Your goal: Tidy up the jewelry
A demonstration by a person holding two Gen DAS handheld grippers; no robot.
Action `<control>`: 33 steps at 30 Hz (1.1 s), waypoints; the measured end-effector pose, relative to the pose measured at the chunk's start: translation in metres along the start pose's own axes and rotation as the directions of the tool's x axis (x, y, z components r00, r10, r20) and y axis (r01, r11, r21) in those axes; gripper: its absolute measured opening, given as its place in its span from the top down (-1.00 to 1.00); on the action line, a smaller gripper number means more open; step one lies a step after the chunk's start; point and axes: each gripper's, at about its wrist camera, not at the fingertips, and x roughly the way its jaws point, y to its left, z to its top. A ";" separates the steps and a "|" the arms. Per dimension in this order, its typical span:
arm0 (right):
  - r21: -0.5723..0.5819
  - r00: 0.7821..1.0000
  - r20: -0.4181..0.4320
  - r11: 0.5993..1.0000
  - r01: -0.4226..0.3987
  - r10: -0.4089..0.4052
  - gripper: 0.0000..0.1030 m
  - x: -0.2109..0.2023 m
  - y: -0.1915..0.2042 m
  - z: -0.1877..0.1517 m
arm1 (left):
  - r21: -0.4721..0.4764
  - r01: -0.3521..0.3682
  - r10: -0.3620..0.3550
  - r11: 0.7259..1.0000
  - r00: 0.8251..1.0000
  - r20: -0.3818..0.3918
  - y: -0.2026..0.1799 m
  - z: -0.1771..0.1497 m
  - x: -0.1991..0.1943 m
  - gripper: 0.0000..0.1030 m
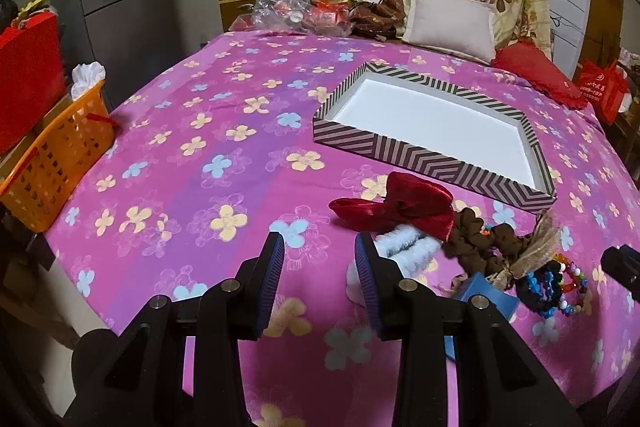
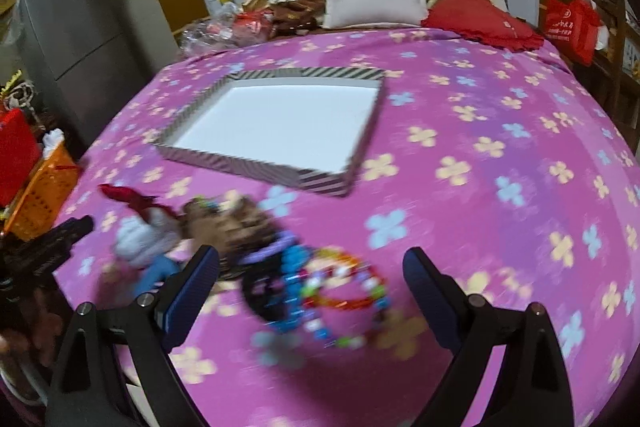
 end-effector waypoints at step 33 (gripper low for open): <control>-0.083 0.993 0.026 0.989 0.121 -0.119 -0.85 -0.009 0.043 -0.015 | 0.014 0.041 -0.041 0.999 0.999 -0.029 -0.020 -0.017 -0.009 0.12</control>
